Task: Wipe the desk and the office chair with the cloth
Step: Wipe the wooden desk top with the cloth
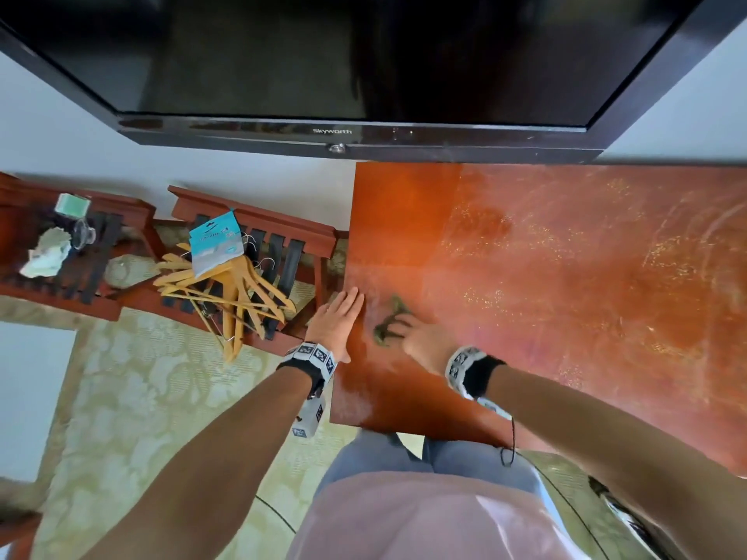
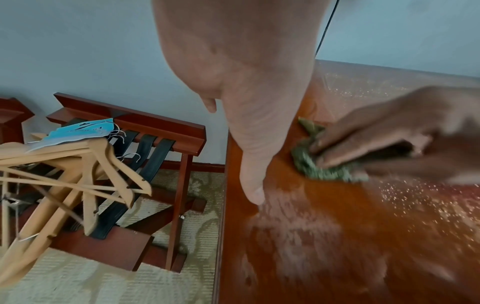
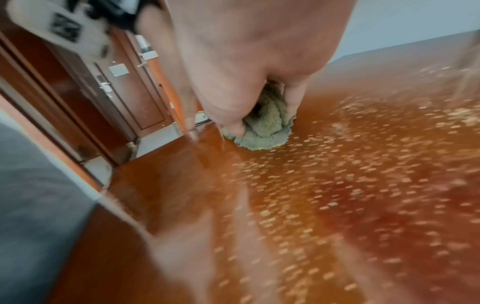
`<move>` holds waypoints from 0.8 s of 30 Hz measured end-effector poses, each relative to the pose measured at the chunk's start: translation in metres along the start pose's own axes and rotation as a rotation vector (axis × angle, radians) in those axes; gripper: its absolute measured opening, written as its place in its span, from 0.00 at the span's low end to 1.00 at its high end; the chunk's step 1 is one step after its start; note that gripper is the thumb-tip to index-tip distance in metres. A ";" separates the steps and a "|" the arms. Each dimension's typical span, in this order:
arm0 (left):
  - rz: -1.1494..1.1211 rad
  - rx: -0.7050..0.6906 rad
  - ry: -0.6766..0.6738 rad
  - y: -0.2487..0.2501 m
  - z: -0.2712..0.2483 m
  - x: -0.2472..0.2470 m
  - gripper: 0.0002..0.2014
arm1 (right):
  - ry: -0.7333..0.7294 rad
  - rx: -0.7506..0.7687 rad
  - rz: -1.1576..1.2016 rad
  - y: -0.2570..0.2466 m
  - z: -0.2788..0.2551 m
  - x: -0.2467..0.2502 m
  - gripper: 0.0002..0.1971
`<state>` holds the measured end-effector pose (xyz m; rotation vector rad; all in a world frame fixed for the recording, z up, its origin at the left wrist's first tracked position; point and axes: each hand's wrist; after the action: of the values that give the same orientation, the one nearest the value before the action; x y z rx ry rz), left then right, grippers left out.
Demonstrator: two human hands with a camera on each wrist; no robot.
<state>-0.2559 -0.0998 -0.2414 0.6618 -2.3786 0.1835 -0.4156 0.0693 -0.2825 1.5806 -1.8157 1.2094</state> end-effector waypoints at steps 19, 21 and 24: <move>-0.232 0.091 0.043 0.043 -0.043 -0.084 0.67 | 0.116 -0.317 0.098 0.034 0.020 0.038 0.25; -0.213 0.081 0.015 0.042 -0.046 -0.083 0.69 | 0.096 -0.284 0.085 0.022 0.012 0.026 0.27; -0.164 0.076 -0.004 0.040 -0.045 -0.082 0.72 | 0.094 -0.255 0.062 0.003 -0.004 0.002 0.28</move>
<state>-0.1973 -0.0186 -0.2568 0.8892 -2.3170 0.2022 -0.4194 0.0717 -0.2797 1.3144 -1.8849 1.0140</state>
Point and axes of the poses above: each hand's wrist, its own z-axis towards the middle knuckle, its own x-axis out of the back of the hand, y = z × x, and after that the axes turned 7 degrees about -y, right-handed
